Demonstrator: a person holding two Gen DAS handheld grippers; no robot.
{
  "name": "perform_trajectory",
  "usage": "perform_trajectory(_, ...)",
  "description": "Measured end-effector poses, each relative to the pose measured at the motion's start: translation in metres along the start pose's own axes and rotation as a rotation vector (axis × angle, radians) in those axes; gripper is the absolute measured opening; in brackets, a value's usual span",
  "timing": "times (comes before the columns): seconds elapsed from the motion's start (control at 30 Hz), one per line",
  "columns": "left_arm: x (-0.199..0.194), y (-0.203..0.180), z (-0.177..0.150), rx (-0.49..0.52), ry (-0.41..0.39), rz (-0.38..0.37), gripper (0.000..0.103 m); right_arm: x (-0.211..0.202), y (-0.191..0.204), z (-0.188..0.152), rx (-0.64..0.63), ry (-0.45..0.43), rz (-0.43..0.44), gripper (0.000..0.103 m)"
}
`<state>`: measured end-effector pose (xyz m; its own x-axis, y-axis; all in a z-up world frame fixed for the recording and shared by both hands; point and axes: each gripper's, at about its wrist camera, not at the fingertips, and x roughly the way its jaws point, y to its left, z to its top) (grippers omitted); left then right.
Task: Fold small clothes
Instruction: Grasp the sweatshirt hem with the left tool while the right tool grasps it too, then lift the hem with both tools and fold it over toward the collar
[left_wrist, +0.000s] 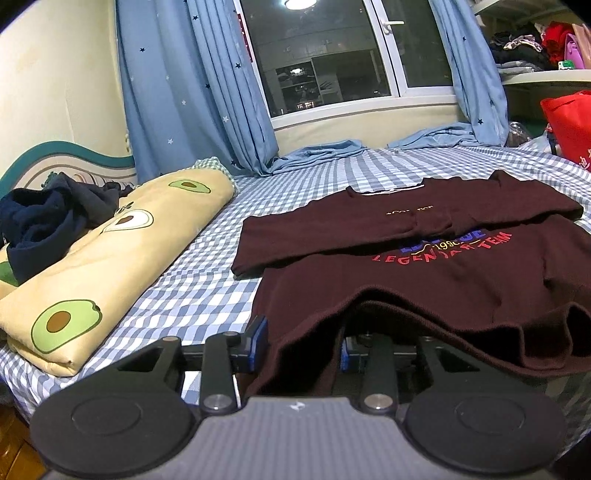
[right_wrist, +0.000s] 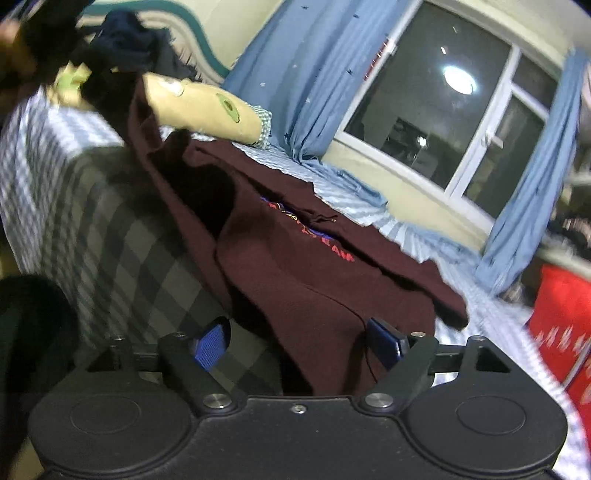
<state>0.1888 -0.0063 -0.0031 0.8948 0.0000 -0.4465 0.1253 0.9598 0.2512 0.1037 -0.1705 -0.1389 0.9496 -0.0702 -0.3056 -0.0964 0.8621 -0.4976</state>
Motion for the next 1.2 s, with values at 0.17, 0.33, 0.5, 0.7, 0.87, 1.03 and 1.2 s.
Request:
perform_trajectory(0.17,0.002,0.001,-0.003,0.002,-0.005,0.004,0.041,0.01,0.007,-0.007,-0.068,0.006,-0.093,0.074)
perform_trajectory(0.33,0.003,0.0,-0.021,0.055,-0.019,0.025,0.041,0.01,-0.009,-0.018,-0.032,0.006,-0.155,0.047)
perform_trajectory(0.5,0.003,-0.001,-0.046,0.134,-0.019,0.049,0.041,0.001,-0.017,-0.016,-0.031,-0.047,-0.164,0.025)
perform_trajectory(0.7,-0.004,-0.009,-0.067,0.214,-0.058,0.066,0.025,-0.01,-0.027,-0.007,0.01,-0.073,-0.13,0.016)
perform_trajectory(0.87,-0.022,-0.022,-0.068,0.249,-0.161,0.099,0.006,-0.021,-0.028,-0.004,0.03,-0.1,-0.143,0.008)
perform_trajectory(1.03,-0.052,-0.014,-0.053,0.146,-0.256,0.09,0.005,-0.044,-0.038,0.003,0.055,-0.164,-0.192,0.006)
perform_trajectory(1.2,-0.1,0.0,-0.044,0.094,-0.32,0.07,0.005,-0.085,-0.053,0.009,0.09,-0.228,-0.216,0.006)
